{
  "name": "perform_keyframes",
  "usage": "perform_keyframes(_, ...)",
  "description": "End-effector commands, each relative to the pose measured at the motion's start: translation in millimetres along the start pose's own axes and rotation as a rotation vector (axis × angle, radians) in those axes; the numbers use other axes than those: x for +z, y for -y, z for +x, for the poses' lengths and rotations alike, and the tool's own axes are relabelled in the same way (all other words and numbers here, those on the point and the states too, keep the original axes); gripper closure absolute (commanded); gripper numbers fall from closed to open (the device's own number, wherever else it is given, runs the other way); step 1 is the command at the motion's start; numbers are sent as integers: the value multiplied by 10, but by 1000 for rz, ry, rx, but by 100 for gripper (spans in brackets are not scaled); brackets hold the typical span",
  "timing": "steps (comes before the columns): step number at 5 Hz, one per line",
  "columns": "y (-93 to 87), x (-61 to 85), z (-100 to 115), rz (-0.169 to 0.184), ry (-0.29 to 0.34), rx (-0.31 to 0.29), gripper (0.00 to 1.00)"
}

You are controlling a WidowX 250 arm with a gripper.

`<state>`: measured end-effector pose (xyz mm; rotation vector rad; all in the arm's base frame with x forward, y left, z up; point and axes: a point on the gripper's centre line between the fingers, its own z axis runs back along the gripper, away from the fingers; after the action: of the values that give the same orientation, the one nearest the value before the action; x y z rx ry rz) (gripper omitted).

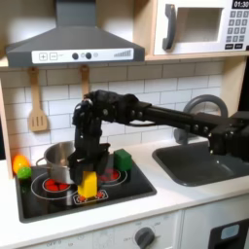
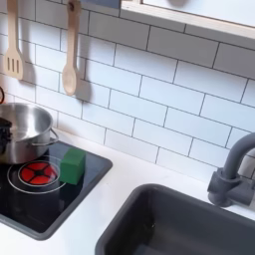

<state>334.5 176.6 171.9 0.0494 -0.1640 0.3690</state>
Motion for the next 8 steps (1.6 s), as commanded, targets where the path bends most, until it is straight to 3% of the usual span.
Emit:
perform_keyframes(1,67,-118,32,15,-28,-2,0)
perform_keyframes(3,58,-209,20,10,-67,14,0)
perform_keyframes(4,41,-174,50,19,-47,11,38)
perform_keyframes(5,38,-157,41,9,-43,4,100)
perform_keyframes(7,38,-153,30,9,-45,0,100)
perform_keyframes(8,39,-82,42,-9,-38,-5,100)
